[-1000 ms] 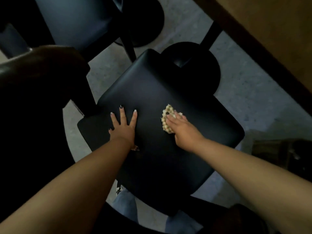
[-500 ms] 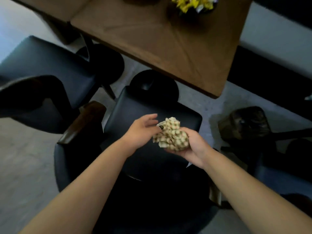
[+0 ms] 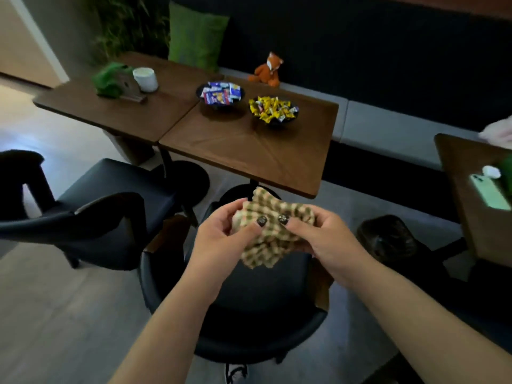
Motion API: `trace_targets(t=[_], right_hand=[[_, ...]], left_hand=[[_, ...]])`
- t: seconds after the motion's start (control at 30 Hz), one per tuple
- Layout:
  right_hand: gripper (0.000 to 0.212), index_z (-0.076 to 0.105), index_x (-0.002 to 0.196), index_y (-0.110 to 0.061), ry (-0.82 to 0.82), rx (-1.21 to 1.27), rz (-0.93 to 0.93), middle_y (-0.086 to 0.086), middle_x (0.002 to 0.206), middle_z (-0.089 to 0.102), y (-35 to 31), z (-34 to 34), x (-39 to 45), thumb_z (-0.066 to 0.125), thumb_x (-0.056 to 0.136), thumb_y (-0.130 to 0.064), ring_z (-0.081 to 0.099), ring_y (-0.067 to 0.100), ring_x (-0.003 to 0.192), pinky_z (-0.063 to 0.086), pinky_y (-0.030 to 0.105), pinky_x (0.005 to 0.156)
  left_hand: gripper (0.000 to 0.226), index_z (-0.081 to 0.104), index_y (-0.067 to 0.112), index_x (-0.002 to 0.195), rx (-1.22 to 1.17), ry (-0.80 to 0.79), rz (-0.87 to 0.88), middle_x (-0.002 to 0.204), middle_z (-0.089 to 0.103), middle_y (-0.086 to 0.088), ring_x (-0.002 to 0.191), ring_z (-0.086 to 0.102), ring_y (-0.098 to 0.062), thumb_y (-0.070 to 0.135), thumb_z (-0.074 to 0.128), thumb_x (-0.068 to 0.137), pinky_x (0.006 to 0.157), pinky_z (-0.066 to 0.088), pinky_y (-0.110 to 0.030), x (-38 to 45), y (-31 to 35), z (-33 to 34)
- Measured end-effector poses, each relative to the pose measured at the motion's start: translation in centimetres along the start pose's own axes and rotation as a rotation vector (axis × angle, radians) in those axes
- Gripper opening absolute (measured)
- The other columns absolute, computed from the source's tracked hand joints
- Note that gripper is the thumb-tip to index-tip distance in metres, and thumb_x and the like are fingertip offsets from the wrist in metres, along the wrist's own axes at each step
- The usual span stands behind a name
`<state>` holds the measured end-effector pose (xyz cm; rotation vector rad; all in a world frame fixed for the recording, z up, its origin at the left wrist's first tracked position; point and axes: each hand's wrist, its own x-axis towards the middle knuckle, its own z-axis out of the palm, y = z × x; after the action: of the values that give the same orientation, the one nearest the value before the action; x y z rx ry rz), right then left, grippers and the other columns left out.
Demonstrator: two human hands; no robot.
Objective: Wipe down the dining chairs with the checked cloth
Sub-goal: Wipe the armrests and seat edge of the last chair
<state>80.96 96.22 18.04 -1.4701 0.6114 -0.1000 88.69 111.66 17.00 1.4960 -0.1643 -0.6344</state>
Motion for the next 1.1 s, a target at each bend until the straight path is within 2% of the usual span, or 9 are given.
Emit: trace_targets(t=[0.1,0.23,0.3,0.47,0.57,0.63,0.77,0.9,1.1], right_hand=[[0.007,0.068,0.095,-0.025,0.015,-0.048,-0.105,-0.006,0.094,0.074,-1.7,0.3,-4.4,0.064,0.089,-0.022,0.069,0.012,0.091,0.056,0.030,0.079],[0.021,0.064,0.104,-0.013,0.039,-0.082,-0.193,0.004,0.100,0.072,-4.3,0.8,-9.9,0.068,0.086,-0.023,0.069,0.017,0.093,0.057,0.034,0.082],[0.025,0.063,0.104,-0.010,0.057,-0.078,-0.228,0.006,0.099,0.072,-5.4,1.0,-12.0,0.070,0.083,-0.022,0.069,0.018,0.092,0.057,0.033,0.081],[0.022,0.064,0.100,-0.013,0.141,-0.076,-0.262,0.004,0.095,0.072,-6.8,3.8,-14.1,0.073,0.081,-0.019,0.069,0.017,0.089,0.057,0.032,0.079],[0.019,0.066,0.095,-0.015,0.137,-0.128,-0.245,0.006,0.092,0.071,-7.2,7.8,-13.6,0.065,0.083,-0.001,0.068,0.022,0.090,0.056,0.037,0.082],[0.027,0.067,0.083,-0.016,0.130,-0.208,-0.249,0.005,0.082,0.070,-7.1,11.6,-13.0,0.054,0.082,0.007,0.066,0.019,0.081,0.055,0.033,0.074],[0.027,0.068,0.073,-0.015,0.129,-0.299,-0.223,-0.002,0.071,0.070,-7.1,20.5,-11.4,0.052,0.090,-0.002,0.065,0.007,0.066,0.048,0.017,0.056],[0.009,0.068,0.093,-0.023,0.055,-0.296,-0.247,-0.006,0.089,0.073,-7.3,28.9,-9.2,0.066,0.086,-0.018,0.068,0.010,0.086,0.056,0.028,0.076],[0.019,0.067,0.078,-0.018,0.064,-0.551,-0.337,-0.001,0.076,0.067,-8.0,36.9,-5.3,0.054,0.088,-0.009,0.063,0.019,0.076,0.054,0.044,0.075]], left_hand=[[0.031,0.063,0.035,0.108,0.065,-0.122,0.031,0.095,0.074,0.015,0.088,0.070,-0.003,0.015,0.071,0.085,0.067,0.054,-0.017,-4.7,2.0,0.0],[0.010,0.068,0.021,0.097,0.065,-0.126,0.150,0.090,0.075,0.006,0.084,0.071,-0.010,0.019,0.068,0.088,0.070,0.056,-0.022,-9.2,4.5,0.4],[0.010,0.067,0.016,0.096,-0.038,-0.112,0.185,0.093,0.073,-0.002,0.088,0.068,-0.015,0.017,0.068,0.086,0.080,0.055,-0.030,-10.4,5.7,0.2],[0.018,0.066,0.010,0.105,-0.146,-0.169,0.184,0.092,0.075,-0.008,0.085,0.070,-0.017,0.005,0.065,0.087,0.077,0.054,-0.031,-11.4,8.3,-2.4],[0.012,0.073,0.013,0.096,-0.111,-0.146,0.223,0.091,0.075,-0.009,0.084,0.070,-0.018,0.006,0.065,0.089,0.071,0.054,-0.029,-11.4,9.2,-6.8],[0.011,0.073,0.014,0.091,-0.060,-0.118,0.272,0.086,0.075,-0.006,0.079,0.069,-0.015,0.007,0.065,0.089,0.069,0.053,-0.027,-11.1,9.8,-11.0],[0.010,0.069,0.017,0.088,0.147,-0.078,0.414,0.075,0.071,0.006,0.073,0.064,-0.005,0.009,0.063,0.091,0.068,0.051,-0.022,-10.0,11.3,-20.7],[0.014,0.062,0.026,0.087,0.338,-0.037,0.551,0.078,0.069,0.013,0.074,0.065,-0.002,0.013,0.059,0.094,0.066,0.053,-0.025,-9.0,12.6,-29.0],[0.014,0.054,0.025,0.094,0.566,0.145,0.841,0.084,0.060,0.018,0.085,0.058,0.004,0.010,0.054,0.096,0.068,0.044,-0.010,-6.4,14.2,-36.7]])
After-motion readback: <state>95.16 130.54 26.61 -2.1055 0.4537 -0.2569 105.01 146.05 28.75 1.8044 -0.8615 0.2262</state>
